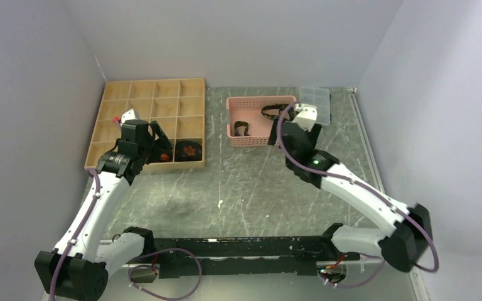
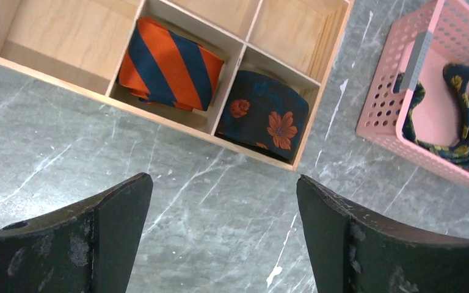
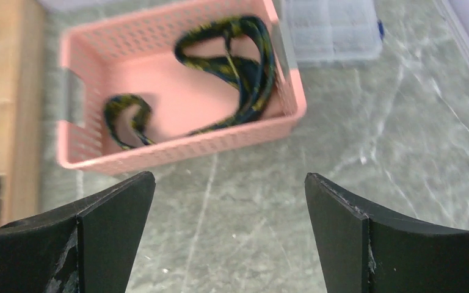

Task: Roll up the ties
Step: Pick up the tie from the bin.

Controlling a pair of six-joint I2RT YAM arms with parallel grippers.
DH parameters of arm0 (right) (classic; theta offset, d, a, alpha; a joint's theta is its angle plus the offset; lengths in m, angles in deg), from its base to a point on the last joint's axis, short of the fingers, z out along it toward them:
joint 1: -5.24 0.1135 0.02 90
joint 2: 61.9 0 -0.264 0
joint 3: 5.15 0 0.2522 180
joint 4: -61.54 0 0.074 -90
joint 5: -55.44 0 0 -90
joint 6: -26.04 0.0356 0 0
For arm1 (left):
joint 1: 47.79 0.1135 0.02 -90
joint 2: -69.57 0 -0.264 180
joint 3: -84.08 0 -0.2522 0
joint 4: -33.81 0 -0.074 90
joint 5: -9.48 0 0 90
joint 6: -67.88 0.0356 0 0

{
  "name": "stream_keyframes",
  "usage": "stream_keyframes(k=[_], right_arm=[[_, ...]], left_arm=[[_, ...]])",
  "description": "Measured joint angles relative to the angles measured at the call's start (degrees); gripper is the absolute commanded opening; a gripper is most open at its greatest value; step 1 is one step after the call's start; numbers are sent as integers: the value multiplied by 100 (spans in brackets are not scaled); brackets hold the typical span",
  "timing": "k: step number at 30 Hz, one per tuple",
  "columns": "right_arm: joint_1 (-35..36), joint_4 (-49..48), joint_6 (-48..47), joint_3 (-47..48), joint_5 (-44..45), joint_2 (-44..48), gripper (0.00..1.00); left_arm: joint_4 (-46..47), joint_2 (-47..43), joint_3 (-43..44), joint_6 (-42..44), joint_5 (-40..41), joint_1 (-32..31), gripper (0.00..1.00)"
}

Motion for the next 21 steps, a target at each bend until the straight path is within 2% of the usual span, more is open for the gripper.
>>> stream_keyframes(k=[2,5,11,18,21], right_arm=[[-341,-525,-361,-267,-758,525,97],[-1034,-763,-538,131,-1471,382,92],[-1311,-866,-697,1486,-2127,-1276,88],[-1714,-789,-772,2522,-2527,-3187,88],[-2020,-761,-780,2688,-2562,-3644,89]], left_arm=[[11,0,-31,83,-140,0,94],[98,-15,-133,262,-437,0,94],[348,-372,-468,601,-992,0,94],[614,-835,-601,754,-1185,0,94],[614,-778,-601,800,-1226,0,94]])
